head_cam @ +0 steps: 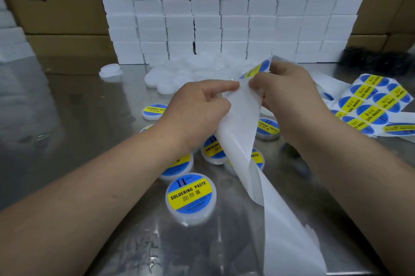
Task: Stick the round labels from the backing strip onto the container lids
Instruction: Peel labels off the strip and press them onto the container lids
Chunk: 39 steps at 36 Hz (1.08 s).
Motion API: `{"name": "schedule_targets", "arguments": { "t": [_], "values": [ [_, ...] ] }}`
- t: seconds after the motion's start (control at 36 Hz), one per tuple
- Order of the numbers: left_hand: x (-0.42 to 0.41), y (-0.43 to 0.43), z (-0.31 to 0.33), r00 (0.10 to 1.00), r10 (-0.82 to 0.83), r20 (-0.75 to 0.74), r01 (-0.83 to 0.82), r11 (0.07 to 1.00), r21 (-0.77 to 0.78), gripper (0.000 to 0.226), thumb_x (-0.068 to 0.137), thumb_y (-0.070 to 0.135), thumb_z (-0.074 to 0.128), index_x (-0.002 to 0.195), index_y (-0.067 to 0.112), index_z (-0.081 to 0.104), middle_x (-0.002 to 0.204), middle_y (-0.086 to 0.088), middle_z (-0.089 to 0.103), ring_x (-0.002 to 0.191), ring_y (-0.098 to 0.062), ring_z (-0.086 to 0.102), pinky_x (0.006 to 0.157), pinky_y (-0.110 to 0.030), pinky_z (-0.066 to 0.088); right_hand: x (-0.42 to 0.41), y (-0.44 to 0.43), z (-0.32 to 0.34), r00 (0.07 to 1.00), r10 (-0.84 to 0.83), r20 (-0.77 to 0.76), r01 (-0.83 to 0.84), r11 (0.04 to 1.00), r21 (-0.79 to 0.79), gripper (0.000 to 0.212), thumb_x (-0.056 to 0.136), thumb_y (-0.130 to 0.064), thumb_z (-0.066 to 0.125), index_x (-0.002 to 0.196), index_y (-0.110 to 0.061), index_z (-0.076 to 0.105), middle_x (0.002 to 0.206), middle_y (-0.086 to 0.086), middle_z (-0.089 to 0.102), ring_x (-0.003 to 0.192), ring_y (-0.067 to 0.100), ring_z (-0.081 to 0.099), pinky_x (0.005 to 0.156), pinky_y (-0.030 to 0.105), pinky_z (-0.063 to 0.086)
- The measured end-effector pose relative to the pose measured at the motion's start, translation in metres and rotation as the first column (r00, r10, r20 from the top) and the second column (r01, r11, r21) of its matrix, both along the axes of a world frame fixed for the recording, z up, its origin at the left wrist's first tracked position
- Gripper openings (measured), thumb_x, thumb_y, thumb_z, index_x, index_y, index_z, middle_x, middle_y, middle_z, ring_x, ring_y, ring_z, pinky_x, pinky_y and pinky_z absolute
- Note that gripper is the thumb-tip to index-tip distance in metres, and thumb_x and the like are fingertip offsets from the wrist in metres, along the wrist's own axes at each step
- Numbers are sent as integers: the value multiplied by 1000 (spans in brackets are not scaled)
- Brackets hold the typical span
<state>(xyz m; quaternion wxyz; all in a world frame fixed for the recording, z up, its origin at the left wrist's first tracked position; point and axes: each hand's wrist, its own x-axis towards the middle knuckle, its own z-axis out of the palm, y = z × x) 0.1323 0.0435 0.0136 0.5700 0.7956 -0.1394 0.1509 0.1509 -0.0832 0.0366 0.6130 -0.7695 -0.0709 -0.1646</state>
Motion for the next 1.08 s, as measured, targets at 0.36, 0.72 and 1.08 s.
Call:
{"name": "schedule_targets", "arguments": {
  "t": [0.36,0.72,1.08],
  "values": [
    [4,0,-7,1000,6,22,-9,990,142,30,58,24,41,64,43,65,47,17,58,43,3,49,46,-9,37,13,-4,-11,995,70,-69,-57,984,169,38,76,1,51,112,-10,59,82,8,63,67,23,60,59,27,46],
    [27,14,9,939,337,65,-338,941,-2,25,84,15,47,66,27,60,48,17,57,44,1,48,43,-11,35,8,-5,-15,996,-5,85,6,1000,-6,48,76,6,43,97,-36,56,78,-14,60,44,-8,46,40,7,34],
    [124,36,25,895,433,111,-385,620,684,47,87,5,41,127,27,53,139,-3,45,121,-25,45,93,-29,40,19,-5,-23,996,-49,81,52,998,-43,29,79,1,44,79,-22,62,51,-15,55,39,-3,42,38,10,32]
  ]
}}
